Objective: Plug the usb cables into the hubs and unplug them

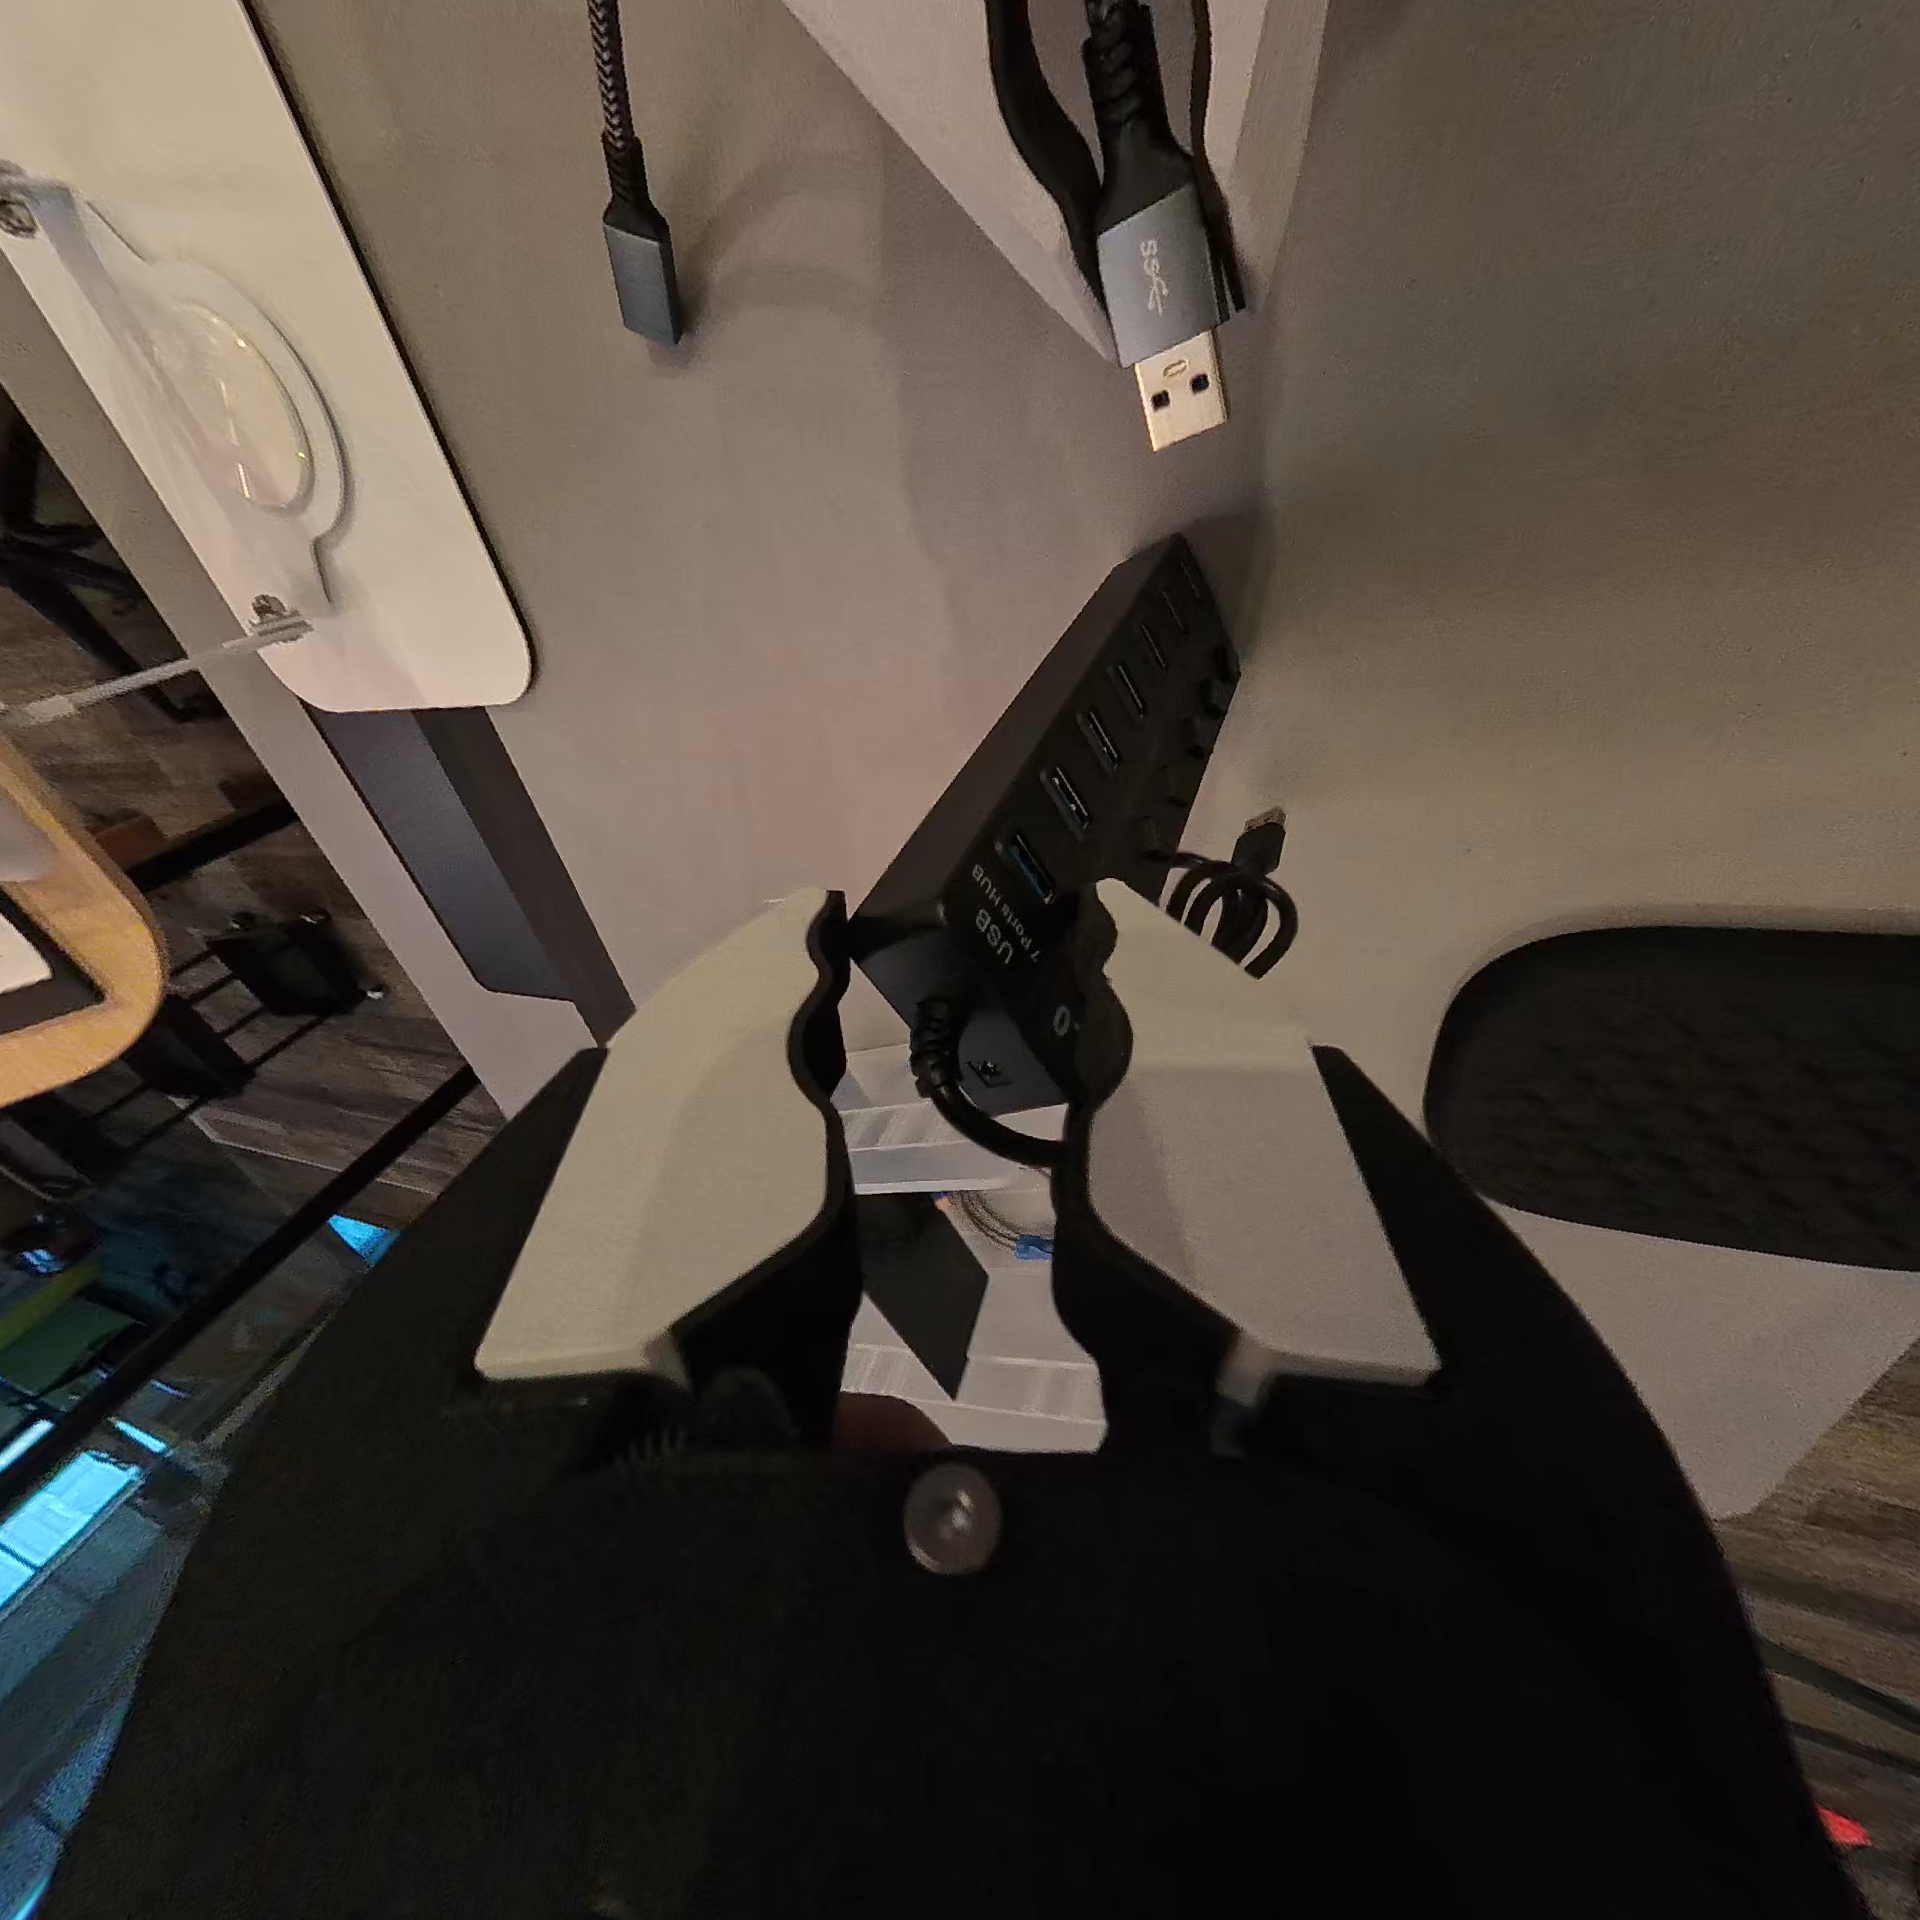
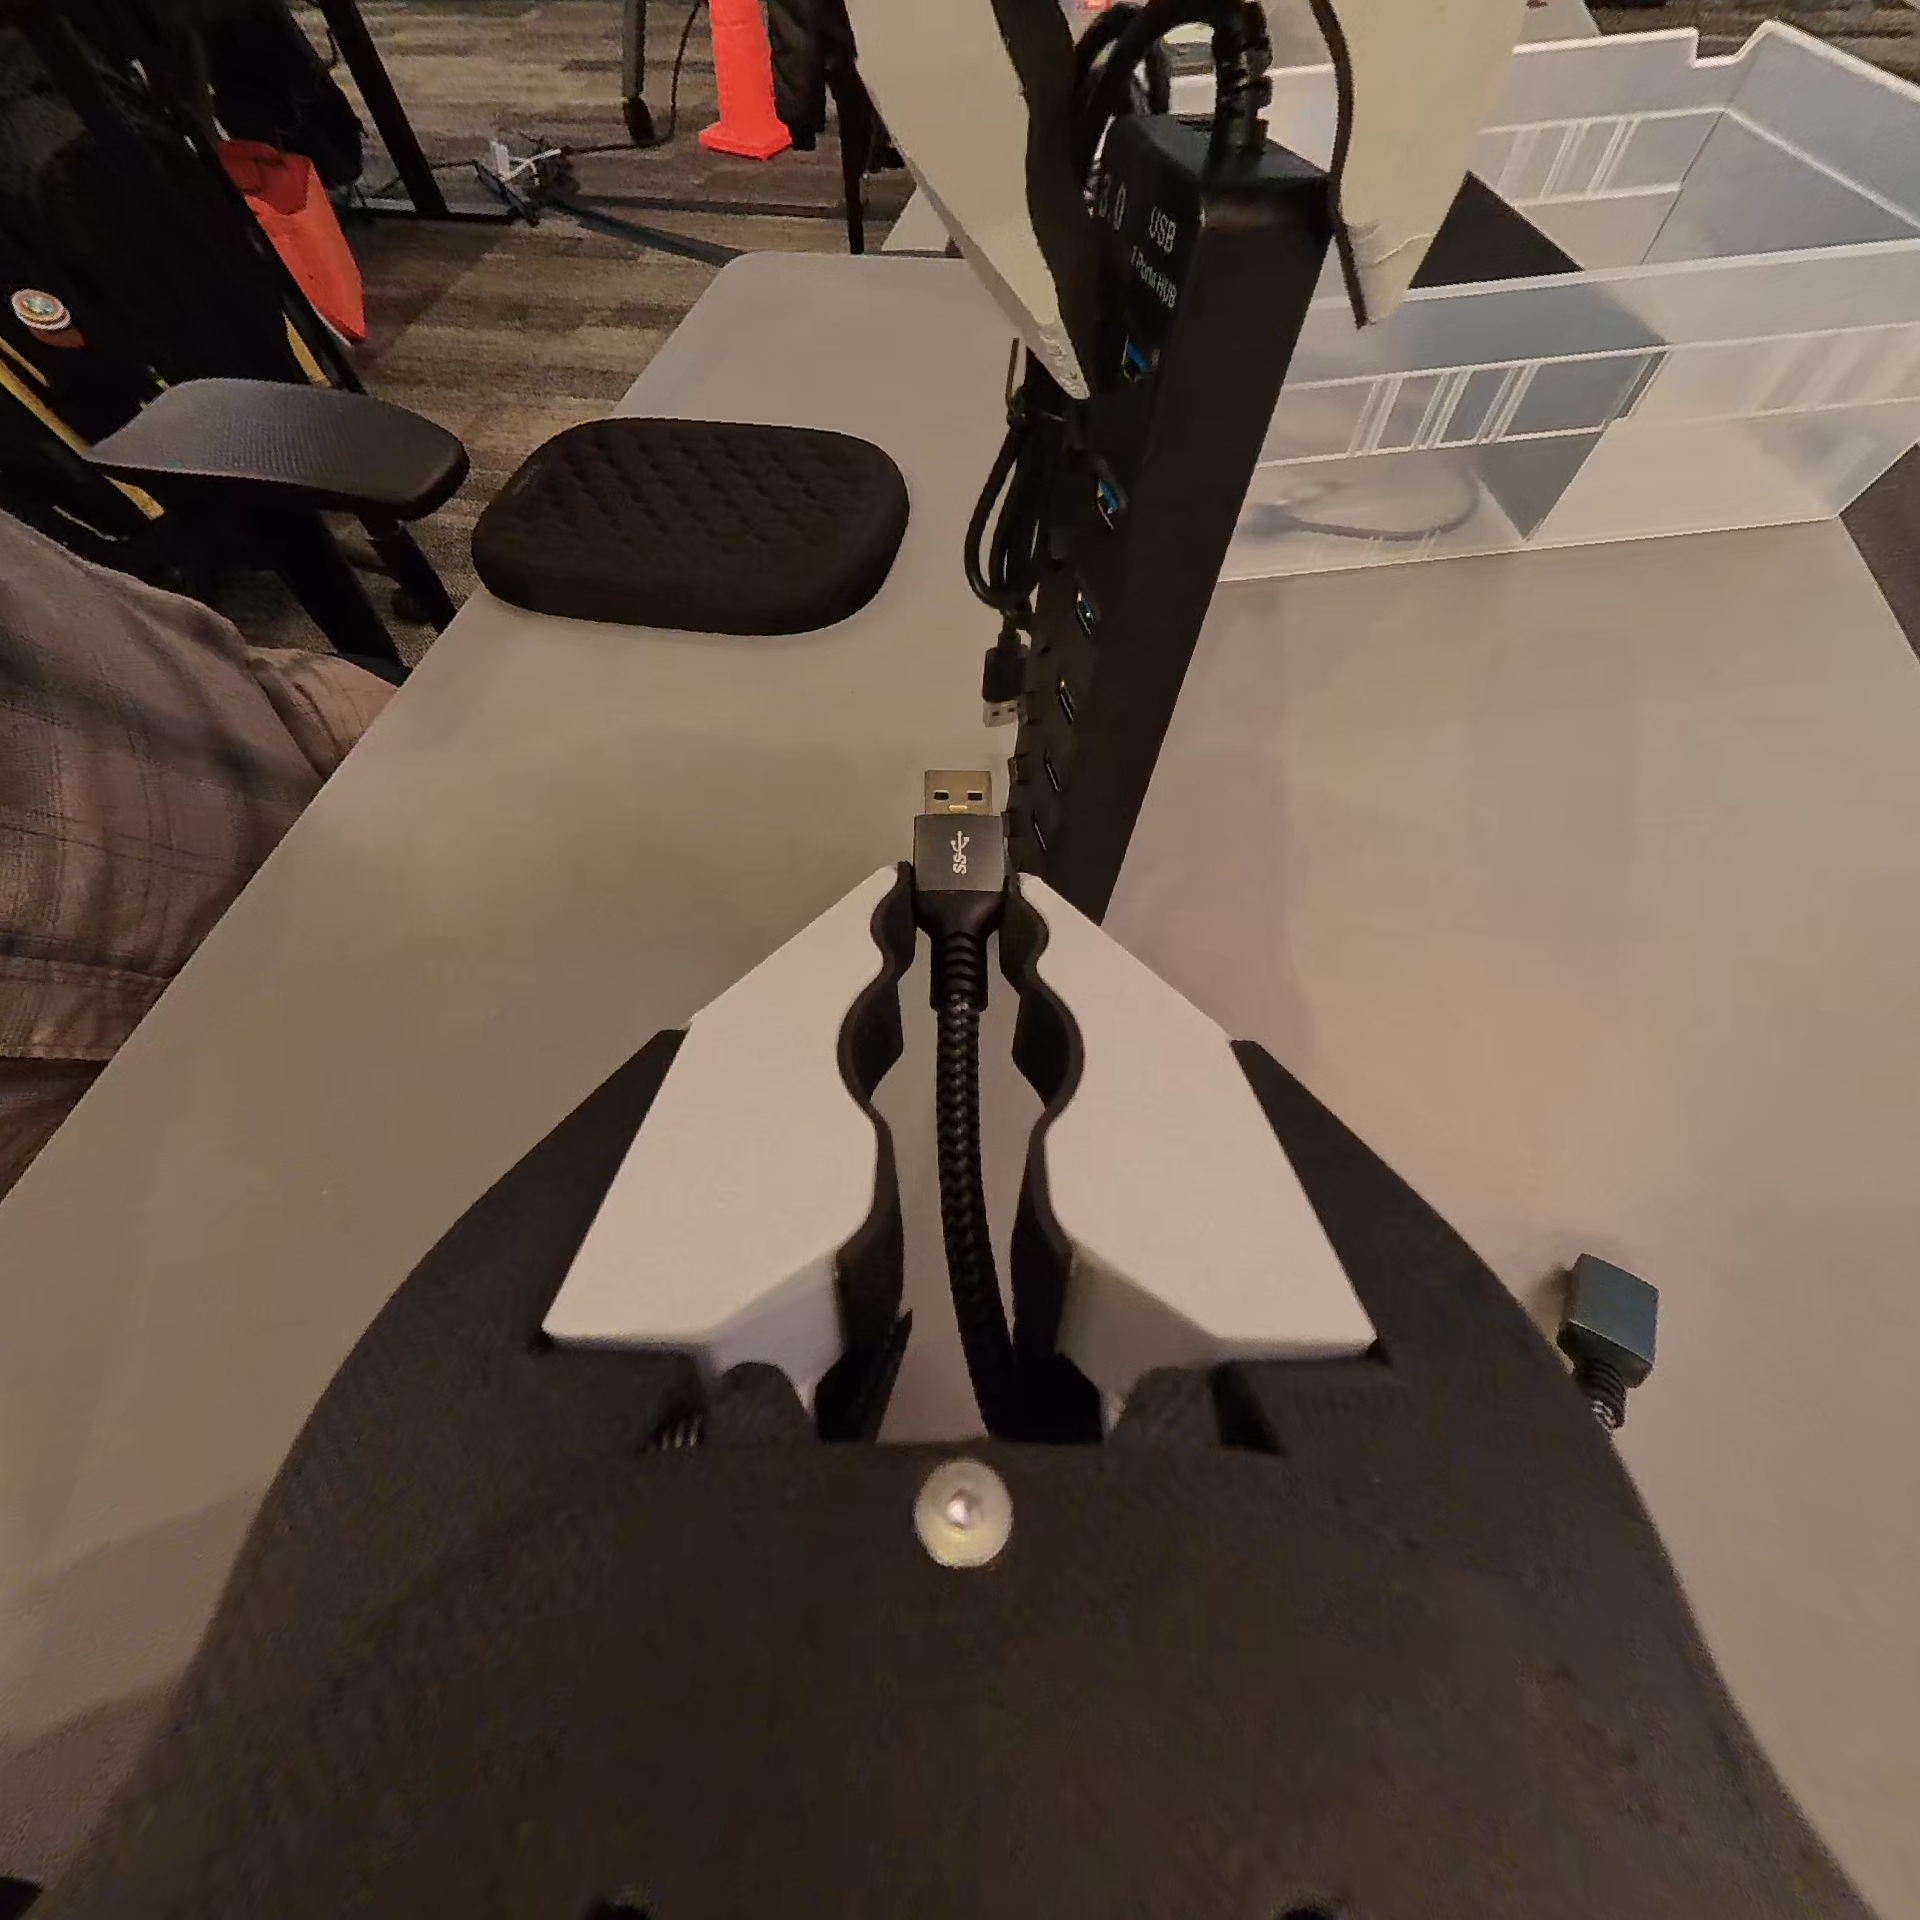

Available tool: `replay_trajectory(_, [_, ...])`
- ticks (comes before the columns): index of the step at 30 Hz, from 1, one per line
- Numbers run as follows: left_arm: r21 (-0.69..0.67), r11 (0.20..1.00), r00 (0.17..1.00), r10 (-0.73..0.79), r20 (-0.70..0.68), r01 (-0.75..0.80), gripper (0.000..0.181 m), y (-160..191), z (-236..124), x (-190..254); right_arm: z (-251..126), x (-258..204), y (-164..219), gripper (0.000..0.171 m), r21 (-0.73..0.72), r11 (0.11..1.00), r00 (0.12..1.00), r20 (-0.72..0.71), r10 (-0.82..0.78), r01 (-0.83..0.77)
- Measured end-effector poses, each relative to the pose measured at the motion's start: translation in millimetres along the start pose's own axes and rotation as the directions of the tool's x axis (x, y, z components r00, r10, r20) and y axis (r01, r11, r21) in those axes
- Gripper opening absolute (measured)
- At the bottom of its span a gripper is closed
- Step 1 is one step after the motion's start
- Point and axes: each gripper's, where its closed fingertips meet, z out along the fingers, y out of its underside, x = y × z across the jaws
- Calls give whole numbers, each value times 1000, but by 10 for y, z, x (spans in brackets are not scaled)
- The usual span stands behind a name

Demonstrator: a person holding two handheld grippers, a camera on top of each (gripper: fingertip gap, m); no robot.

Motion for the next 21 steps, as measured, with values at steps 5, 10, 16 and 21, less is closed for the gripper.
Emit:
replay_trajectory(5, [-29, 991, 991, -131, -29, 130, 41, -45, 0, -6, -6, 2, -2, 13, 2, 1000, 1000, 0, 0, 0])
replay_trajectory(10, [-24, 898, 897, -441, -18, 440, 41, -79, 64, -206, 1, -7, -1, 13, 0, 1000, 1000, 2, -1, 1])
replay_trajectory(16, [-15, 886, 886, -463, -12, 463, 42, -78, 87, -214, -8, -10, -16, 13, 4, 1000, 1000, 4, -4, 4])
replay_trajectory(21, [-39, 938, 938, -343, 40, 345, 44, -61, 86, -241, 4, -20, -18, 14, 4, 1000, 1000, 4, -9, 9])
